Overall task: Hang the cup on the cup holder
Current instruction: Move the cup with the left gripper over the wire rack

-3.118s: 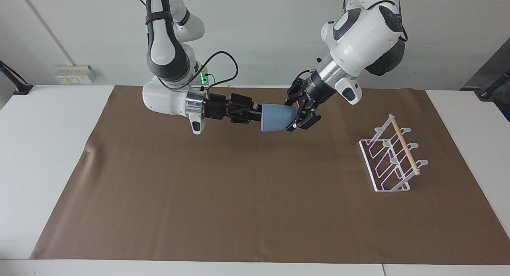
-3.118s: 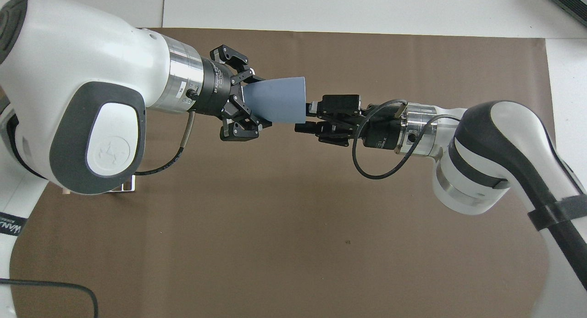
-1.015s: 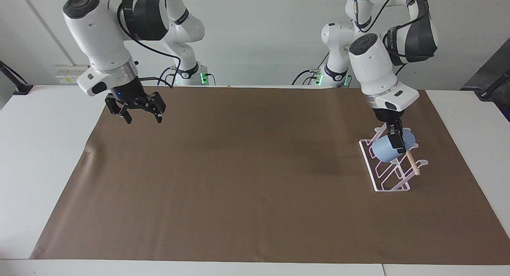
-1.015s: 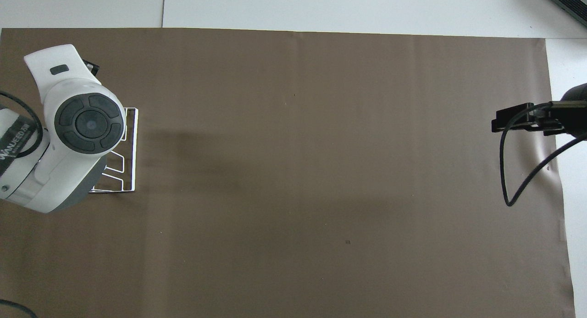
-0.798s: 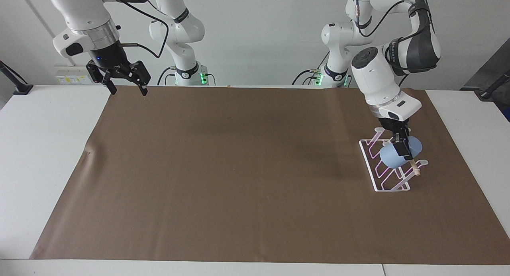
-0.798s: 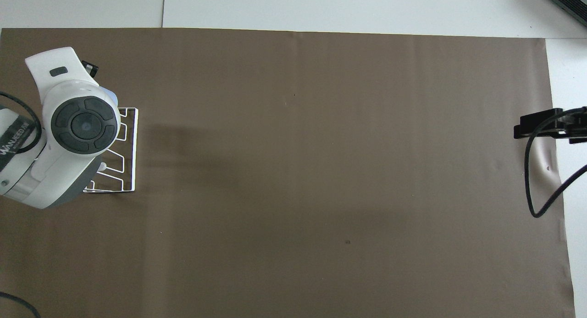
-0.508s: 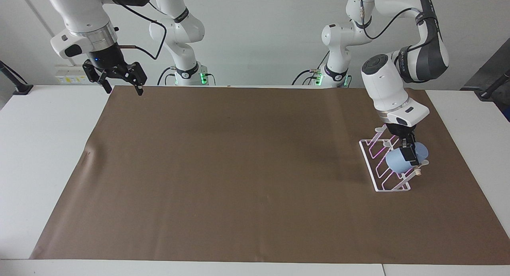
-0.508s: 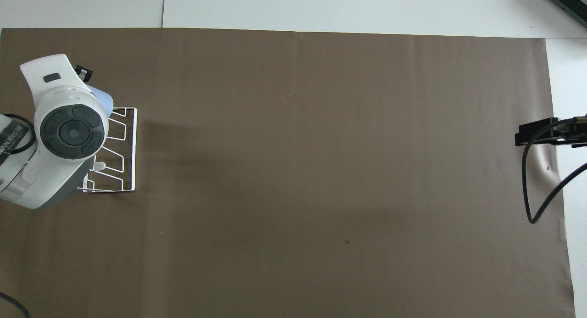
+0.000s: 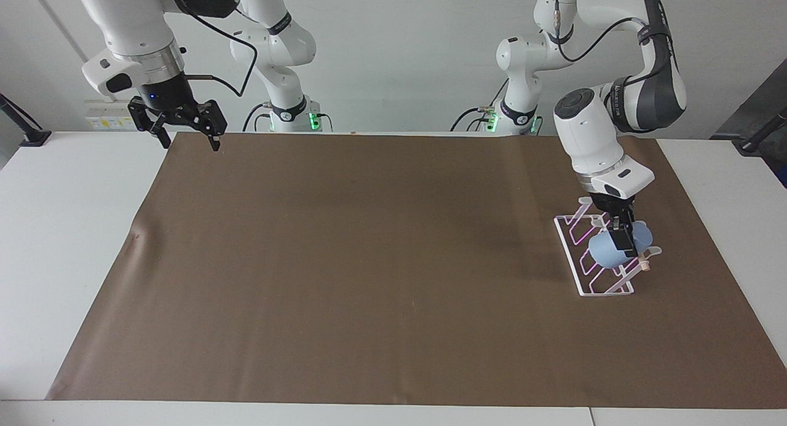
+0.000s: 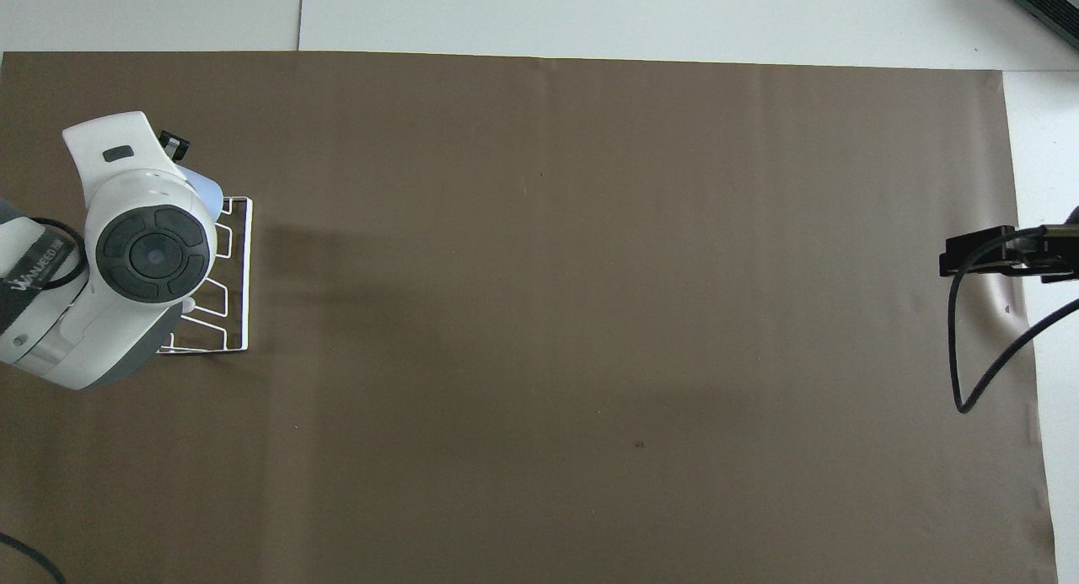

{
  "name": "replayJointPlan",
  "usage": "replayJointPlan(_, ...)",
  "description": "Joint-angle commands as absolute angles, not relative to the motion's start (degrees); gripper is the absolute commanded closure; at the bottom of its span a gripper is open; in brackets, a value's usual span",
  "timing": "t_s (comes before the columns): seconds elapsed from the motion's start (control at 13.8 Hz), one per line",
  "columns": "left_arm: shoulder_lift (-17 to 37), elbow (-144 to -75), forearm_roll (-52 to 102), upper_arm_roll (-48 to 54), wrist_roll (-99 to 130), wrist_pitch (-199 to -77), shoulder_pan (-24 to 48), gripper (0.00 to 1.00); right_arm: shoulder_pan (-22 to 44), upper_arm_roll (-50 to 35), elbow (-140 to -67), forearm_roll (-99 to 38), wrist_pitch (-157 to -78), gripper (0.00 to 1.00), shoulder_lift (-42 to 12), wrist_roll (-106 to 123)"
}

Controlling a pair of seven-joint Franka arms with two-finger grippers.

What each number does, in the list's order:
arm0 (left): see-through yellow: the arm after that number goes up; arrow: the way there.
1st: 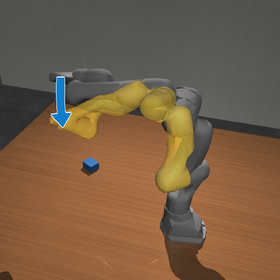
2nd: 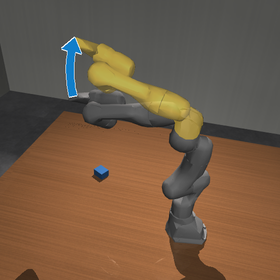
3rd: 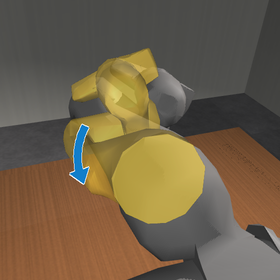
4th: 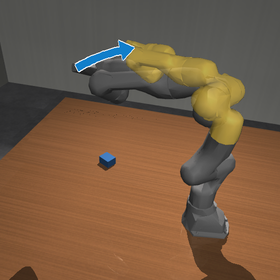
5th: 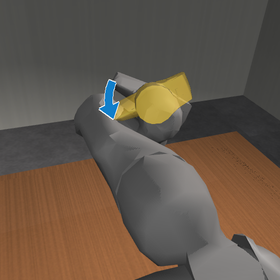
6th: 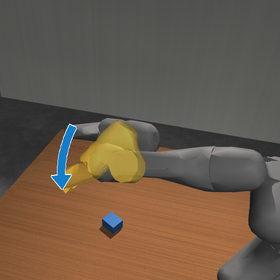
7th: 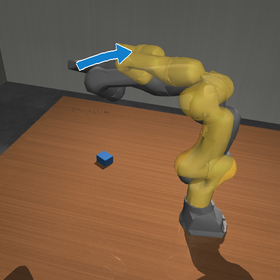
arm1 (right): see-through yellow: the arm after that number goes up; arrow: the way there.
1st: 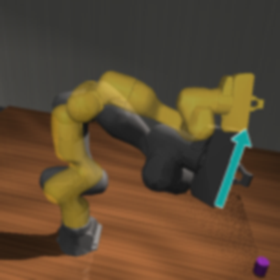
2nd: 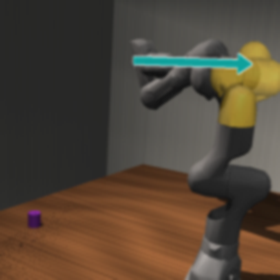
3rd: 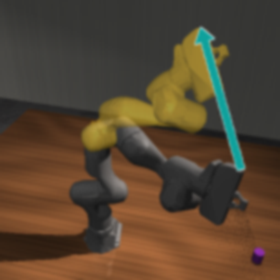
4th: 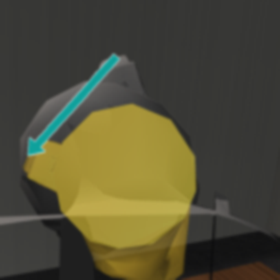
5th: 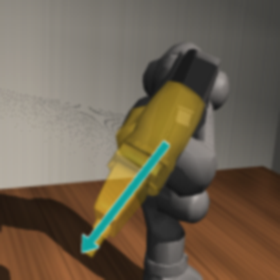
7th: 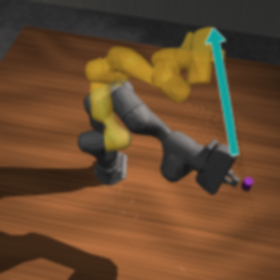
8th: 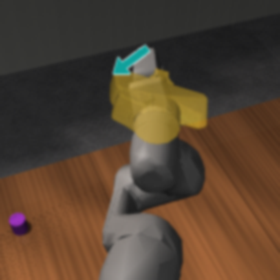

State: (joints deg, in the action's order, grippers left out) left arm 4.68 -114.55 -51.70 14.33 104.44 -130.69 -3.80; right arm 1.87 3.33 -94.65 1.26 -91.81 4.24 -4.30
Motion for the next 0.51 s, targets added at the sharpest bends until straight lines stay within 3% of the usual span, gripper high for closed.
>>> replayJointPlan(0.0, 3.08, -115.84, -53.0, 14.15, 104.5, -129.82, -2.81, 0.13, 1.05, 2.99, -95.28, -1.05, -91.41, 0.0, 5.01, -5.89)
replayJointPlan(0.44, 2.9, -115.31, -52.91, 14.33, 103.45, -127.36, -1.67, 0.0, 1.05, 3.08, -96.59, -0.97, -91.58, 0.0, 5.54, -6.15)
